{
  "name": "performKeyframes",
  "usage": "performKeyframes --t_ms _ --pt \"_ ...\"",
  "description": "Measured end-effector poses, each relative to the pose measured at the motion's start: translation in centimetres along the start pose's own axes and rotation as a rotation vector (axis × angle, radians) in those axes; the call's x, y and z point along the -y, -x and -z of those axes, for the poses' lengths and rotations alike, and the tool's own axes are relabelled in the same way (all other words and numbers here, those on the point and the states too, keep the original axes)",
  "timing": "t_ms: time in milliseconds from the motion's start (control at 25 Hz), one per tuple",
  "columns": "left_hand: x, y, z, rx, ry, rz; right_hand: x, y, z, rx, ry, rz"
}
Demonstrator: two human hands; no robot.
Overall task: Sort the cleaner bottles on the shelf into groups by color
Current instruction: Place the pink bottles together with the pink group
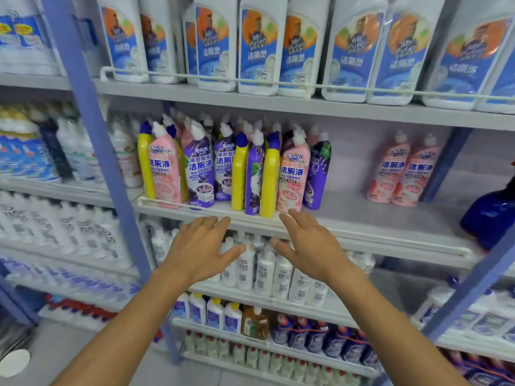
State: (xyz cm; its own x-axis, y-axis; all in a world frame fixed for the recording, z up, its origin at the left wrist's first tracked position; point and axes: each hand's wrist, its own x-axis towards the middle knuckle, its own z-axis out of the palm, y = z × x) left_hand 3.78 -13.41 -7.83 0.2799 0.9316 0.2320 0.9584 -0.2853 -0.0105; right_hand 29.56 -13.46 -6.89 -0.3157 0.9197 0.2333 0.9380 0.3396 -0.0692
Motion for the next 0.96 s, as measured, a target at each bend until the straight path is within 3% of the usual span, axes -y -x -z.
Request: performKeyframes --t_ms 320,680,960 --pt "6.0 -4.0 -1.1 -0.073 0.064 0.073 0.9 -7.2 -1.8 -0.052 -0.055 0.036" --pt "18.1 -9.2 1.7 -0.158 0.084 0.183 7.3 -18.0 -2.5 -0.060 -0.153 0.124" --pt "26.3 -12.5 3.3 -0.211 0.124 0.081 13.4 -24.2 -1.4 -0.142 -0.099 0.071"
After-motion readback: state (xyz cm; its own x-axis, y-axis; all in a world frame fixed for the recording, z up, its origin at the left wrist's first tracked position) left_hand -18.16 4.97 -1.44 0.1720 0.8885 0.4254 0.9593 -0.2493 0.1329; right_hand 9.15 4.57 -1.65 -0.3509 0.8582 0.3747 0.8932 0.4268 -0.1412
